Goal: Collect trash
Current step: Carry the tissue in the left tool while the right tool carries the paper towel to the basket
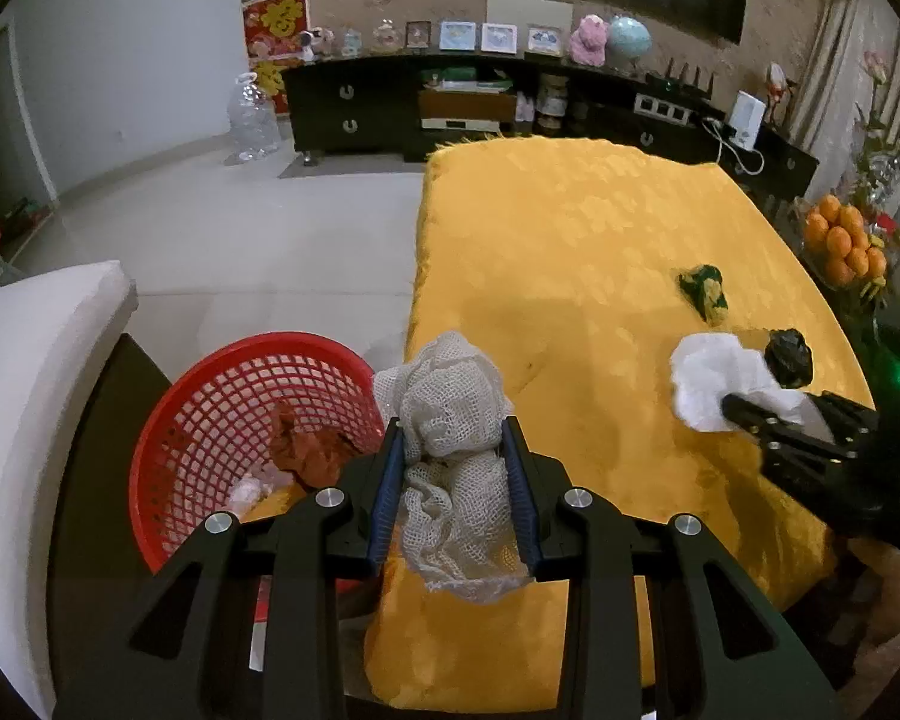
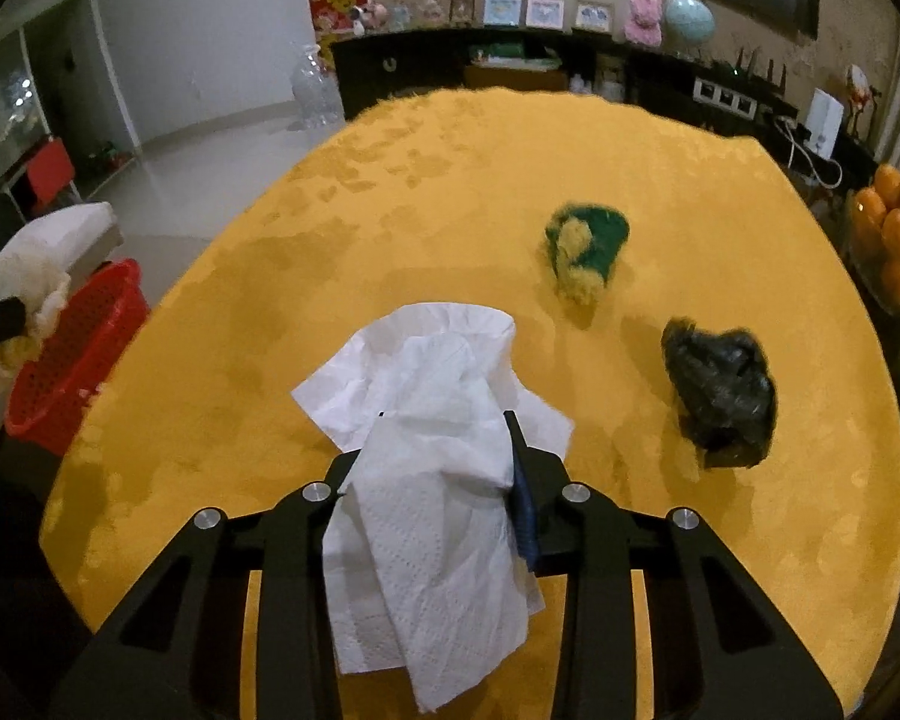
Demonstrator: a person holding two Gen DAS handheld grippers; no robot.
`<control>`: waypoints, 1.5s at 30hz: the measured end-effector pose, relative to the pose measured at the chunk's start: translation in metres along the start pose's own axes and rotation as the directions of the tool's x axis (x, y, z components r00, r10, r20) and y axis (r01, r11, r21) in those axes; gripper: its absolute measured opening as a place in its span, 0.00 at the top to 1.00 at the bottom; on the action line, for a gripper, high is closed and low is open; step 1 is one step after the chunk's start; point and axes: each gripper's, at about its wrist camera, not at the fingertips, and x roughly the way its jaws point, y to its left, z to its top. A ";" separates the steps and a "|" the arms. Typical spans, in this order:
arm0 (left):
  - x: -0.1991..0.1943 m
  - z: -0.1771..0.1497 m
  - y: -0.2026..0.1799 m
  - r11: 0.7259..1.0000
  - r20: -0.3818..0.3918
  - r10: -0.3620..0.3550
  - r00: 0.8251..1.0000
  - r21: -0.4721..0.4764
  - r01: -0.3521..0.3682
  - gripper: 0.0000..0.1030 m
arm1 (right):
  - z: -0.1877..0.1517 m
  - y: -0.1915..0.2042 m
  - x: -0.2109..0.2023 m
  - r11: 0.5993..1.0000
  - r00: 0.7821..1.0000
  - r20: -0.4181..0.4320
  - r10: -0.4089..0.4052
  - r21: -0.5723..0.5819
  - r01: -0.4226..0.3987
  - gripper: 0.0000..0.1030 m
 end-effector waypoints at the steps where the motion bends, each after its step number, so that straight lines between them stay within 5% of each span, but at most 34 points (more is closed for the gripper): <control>1: -0.002 0.000 0.001 1.000 0.004 0.001 1.000 -0.004 -0.001 0.70 | 0.002 0.002 -0.008 1.000 1.000 0.016 0.001 -0.003 -0.001 0.67; 22: -0.055 0.010 0.026 0.997 0.127 0.042 0.991 -0.067 -0.033 0.70 | 0.041 0.017 -0.110 1.000 0.979 0.205 0.004 0.006 -0.005 0.67; 45: -0.078 -0.001 0.084 0.976 0.146 0.132 0.980 -0.190 -0.103 0.70 | 0.069 0.067 -0.122 0.997 0.972 0.225 0.067 -0.058 -0.055 0.67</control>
